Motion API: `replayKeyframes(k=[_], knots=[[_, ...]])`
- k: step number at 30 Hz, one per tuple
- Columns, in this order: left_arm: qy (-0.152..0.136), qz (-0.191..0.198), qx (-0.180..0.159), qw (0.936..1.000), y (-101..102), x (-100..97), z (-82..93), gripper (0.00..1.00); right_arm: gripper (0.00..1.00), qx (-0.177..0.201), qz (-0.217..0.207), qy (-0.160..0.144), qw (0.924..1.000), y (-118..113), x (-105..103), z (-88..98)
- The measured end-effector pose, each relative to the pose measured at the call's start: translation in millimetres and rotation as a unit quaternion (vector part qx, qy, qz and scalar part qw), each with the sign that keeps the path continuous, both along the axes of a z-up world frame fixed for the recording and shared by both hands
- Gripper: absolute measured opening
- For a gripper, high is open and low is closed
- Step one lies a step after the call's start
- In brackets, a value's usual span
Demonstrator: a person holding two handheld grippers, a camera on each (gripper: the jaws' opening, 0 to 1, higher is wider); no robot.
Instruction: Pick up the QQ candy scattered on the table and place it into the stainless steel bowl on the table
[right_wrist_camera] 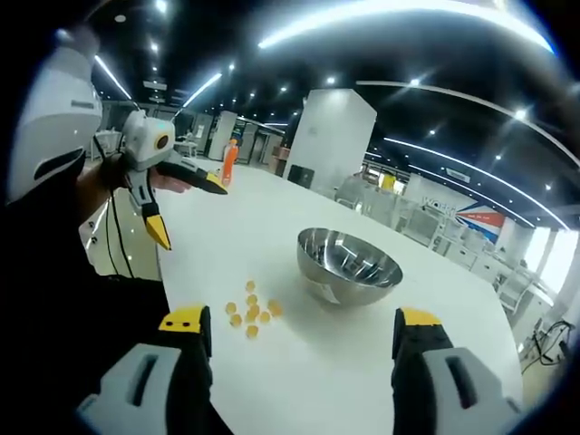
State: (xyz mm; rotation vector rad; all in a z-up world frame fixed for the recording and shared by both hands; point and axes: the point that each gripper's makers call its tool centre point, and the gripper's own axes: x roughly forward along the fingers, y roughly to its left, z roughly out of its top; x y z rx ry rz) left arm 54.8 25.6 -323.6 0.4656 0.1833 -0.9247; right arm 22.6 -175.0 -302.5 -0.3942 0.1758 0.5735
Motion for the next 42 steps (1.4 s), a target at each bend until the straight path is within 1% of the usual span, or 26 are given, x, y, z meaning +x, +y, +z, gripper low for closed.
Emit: replayKeyframes(k=[2, 5, 14, 20, 25, 28, 30, 34, 37, 38, 40, 42], knots=[[0.005, 0.002, -0.003, 1.0000, 0.2, 0.3, -0.2, 0.95, 0.77, -0.001, -0.001, 0.001, 1.0000, 0.0, 0.6, -0.7], [0.000, 0.004, -0.004, 1.0000, 1.0, 1.5, 0.7, 0.95, 0.77, -0.001, -0.001, 0.003, 1.0000, 0.3, 0.9, -1.5], [0.003, -0.001, -0.009, 1.0000, -1.2, -0.8, 1.8, 0.95, 0.77, -0.003, 0.001, 0.001, 1.0000, 1.5, 1.8, -0.6], [0.003, 0.004, -0.008, 1.0000, -0.4, 1.2, 1.9, 0.95, 0.77, 0.001, -0.002, 0.004, 1.0000, 1.9, 3.4, -2.9], [-0.001, 0.010, -0.020, 0.9997, 0.7, -0.2, 8.8, 0.95, 0.76, 0.004, 0.005, 0.006, 1.0000, 5.9, 1.7, -8.7], [-0.003, 0.011, -0.019, 0.9998, 2.5, 0.3, 7.4, 0.95, 0.68, 0.006, 0.015, 0.021, 0.9996, 12.1, 3.5, -21.4], [-0.002, 0.014, -0.016, 0.9998, 3.4, 1.6, 4.8, 0.95, 0.61, 0.005, 0.020, 0.027, 0.9994, 16.7, 6.1, -28.7], [0.000, 0.014, -0.012, 0.9998, 3.3, 2.4, 1.8, 0.95, 0.51, 0.011, 0.044, 0.053, 0.9976, 35.6, 9.8, -51.9], [0.000, 0.014, -0.011, 0.9999, 3.2, 2.9, 0.7, 0.95, 0.31, 0.016, 0.056, 0.064, 0.9962, 47.4, 14.9, -68.8], [0.000, 0.014, -0.009, 0.9999, 3.3, 3.0, 0.3, 0.95, 0.28, 0.016, 0.053, 0.068, 0.9961, 48.8, 17.9, -73.4], [-0.001, 0.015, -0.009, 0.9999, 3.7, 3.4, -0.1, 0.95, 0.28, 0.027, 0.057, 0.085, 0.9944, 54.3, 19.9, -82.1], [-0.001, 0.016, -0.008, 0.9998, 4.2, 3.9, -0.2, 0.95, 0.28, 0.031, 0.061, 0.091, 0.9935, 58.9, 22.8, -88.3]])
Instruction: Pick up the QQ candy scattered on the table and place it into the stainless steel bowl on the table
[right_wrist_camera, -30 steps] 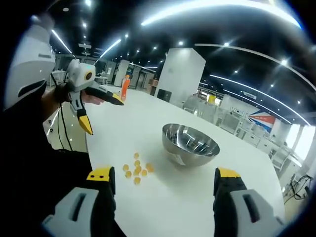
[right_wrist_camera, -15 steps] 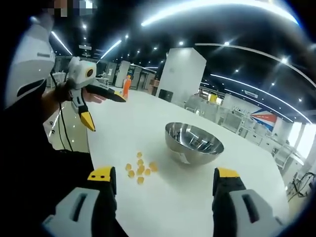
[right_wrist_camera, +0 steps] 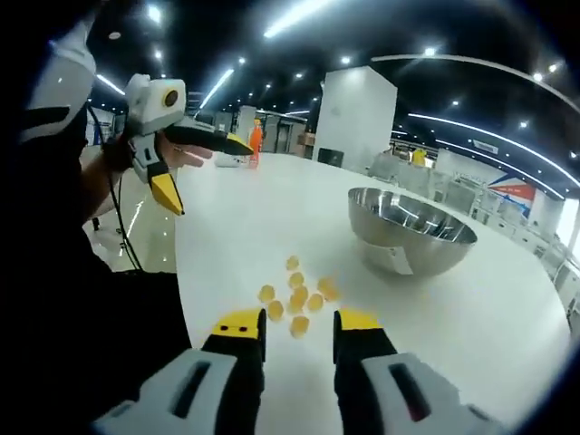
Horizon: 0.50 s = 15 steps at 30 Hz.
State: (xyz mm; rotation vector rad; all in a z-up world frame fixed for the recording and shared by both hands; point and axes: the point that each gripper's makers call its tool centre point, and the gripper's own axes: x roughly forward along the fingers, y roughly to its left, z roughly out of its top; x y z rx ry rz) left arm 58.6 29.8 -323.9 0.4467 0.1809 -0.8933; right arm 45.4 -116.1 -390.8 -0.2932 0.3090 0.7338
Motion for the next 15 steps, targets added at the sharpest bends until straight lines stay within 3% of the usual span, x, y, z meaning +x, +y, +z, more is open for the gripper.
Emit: replayKeyframes(k=[15], knots=[[-0.004, 0.001, 0.008, 1.0000, -0.8, -0.6, -0.4, 0.95, 0.15, 0.002, 0.001, 0.012, 0.9999, 4.5, 11.0, -18.0]])
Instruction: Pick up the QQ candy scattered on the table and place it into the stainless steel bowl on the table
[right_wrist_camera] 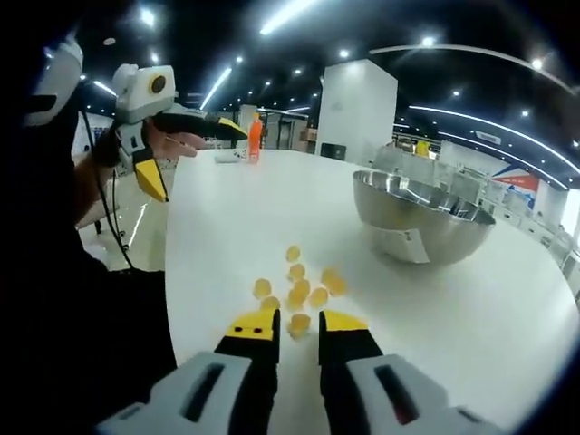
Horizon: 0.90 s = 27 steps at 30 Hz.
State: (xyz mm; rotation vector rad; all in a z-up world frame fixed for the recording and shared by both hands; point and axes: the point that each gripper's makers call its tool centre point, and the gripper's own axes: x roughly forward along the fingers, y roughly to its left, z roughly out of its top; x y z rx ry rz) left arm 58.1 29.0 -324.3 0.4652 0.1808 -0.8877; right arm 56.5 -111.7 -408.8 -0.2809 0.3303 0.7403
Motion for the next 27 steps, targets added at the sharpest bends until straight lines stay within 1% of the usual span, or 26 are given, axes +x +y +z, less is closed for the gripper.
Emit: replayKeyframes(k=[7, 9, 12, 13, 18, 21, 27], knots=[[-0.003, -0.002, 0.001, 1.0000, -1.2, -0.9, 2.1, 0.94, 0.14, -0.004, 0.004, 0.001, 1.0000, 1.1, 0.8, -4.0], [0.001, -0.010, -0.008, 0.9999, -4.1, -4.2, 4.2, 0.94, 0.13, -0.004, 0.005, 0.002, 1.0000, 1.5, 0.7, -4.9], [0.003, -0.014, -0.017, 0.9997, -6.2, -5.7, 6.6, 0.94, 0.10, -0.007, 0.006, 0.002, 1.0000, 1.4, 0.8, -6.5], [0.001, -0.013, -0.015, 0.9998, -6.0, -5.1, 6.2, 0.94, 0.08, -0.007, 0.005, 0.002, 1.0000, 1.1, 1.1, -7.0], [-0.002, -0.010, -0.003, 0.9999, -4.9, -3.8, 2.8, 0.94, 0.07, -0.011, 0.009, -0.004, 0.9999, 1.4, 0.6, -7.5], [0.000, -0.012, -0.005, 0.9999, -5.6, -4.9, 2.8, 0.94, 0.06, -0.016, 0.014, -0.009, 0.9997, 2.2, -0.2, -7.2], [-0.002, -0.012, -0.005, 0.9999, -5.5, -5.6, 4.2, 0.94, 0.05, -0.011, 0.012, -0.003, 0.9999, 2.4, -1.3, -6.5]])
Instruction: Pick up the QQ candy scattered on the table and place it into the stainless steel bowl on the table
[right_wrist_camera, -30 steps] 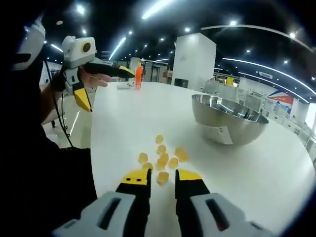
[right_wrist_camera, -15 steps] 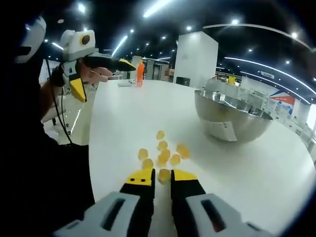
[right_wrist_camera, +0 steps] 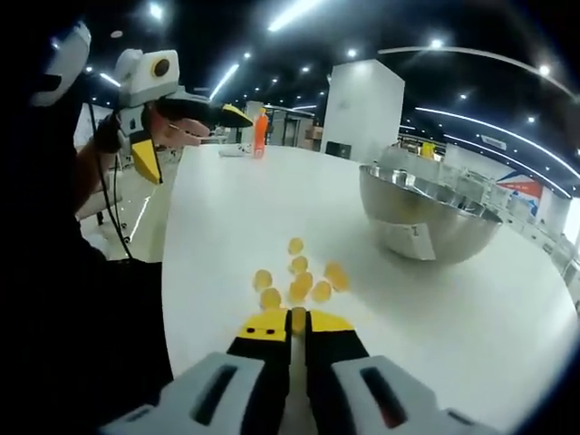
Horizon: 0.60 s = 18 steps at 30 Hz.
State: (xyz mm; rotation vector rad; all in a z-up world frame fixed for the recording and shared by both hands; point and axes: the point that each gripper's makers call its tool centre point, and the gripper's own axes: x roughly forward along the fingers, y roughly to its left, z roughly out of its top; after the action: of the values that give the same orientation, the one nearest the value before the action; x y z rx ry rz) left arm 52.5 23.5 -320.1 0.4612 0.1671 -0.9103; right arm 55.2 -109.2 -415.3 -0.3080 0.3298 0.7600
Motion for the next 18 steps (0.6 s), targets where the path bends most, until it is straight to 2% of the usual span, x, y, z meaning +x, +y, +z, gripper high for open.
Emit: replayKeyframes(k=[9, 14, 18], knots=[[-0.002, 0.000, 0.004, 1.0000, 0.5, -0.9, 0.6, 0.94, 0.04, 0.014, -0.003, 0.007, 0.9999, 0.4, -2.9, 3.1], [-0.005, 0.003, 0.004, 1.0000, 2.4, -0.4, 2.2, 0.93, 0.04, 0.009, -0.006, -0.005, 0.9999, -1.8, -3.9, 10.5], [-0.008, 0.004, 0.007, 0.9999, 3.8, -0.3, 3.0, 0.93, 0.03, 0.013, -0.015, -0.020, 0.9996, -6.1, -3.8, 25.1]])
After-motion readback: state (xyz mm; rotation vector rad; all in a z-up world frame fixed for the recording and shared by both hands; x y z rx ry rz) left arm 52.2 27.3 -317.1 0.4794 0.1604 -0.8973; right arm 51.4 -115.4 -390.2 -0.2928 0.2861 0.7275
